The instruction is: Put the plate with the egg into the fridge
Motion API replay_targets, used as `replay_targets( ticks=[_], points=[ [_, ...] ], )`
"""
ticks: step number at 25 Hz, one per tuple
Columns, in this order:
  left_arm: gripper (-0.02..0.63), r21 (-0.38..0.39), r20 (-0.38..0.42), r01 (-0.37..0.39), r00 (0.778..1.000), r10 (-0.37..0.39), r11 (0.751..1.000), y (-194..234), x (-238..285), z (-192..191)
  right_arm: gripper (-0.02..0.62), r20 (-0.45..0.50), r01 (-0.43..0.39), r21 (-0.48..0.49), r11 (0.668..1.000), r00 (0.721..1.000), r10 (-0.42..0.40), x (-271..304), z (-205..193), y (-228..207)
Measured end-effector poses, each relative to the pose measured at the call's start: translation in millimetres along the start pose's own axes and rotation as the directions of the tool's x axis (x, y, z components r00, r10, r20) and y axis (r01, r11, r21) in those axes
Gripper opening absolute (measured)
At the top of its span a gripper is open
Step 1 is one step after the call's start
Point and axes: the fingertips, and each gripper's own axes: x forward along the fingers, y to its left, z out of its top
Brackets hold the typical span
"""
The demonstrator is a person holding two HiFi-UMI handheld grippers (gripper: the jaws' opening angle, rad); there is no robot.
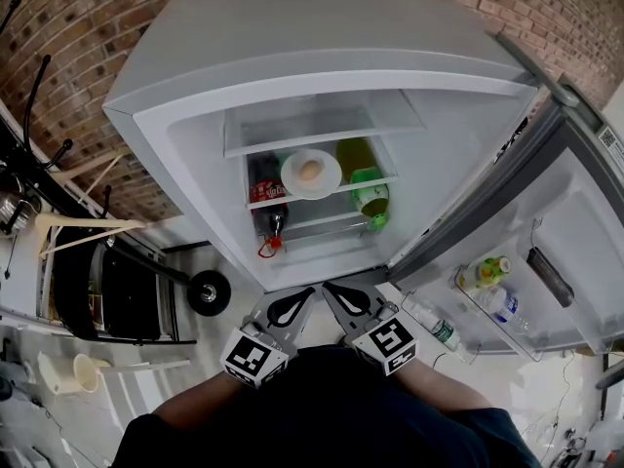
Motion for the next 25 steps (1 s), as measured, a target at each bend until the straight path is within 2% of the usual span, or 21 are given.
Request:
replay_targets(
  ticks=[4,20,25],
  points=[
    [0.005,0.008,0.021,0.001,1.0,-0.002,1.0,-0.8,0.5,3.4,0.009,0.001,-0.003,-0.005,1.0,1.0,0.003,0.5,-0.7,1.6],
    [0.005,-0.003,0.021,0.01,1.0,-0.01,1.0,-1.1,-7.4,1.0,0.009,-0.009,-0.003,-0.012,1.0,1.0,0.003,2.5,-4.4,12.6],
    [0.005,0.019,0.011,0.021,1.0,-0.022,1.0,-2.1,-11.3,-2.1,0.009,-0.007,-0.001,-0.011,1.0,1.0,0.001,2.4,-3.6,16.6]
  ],
)
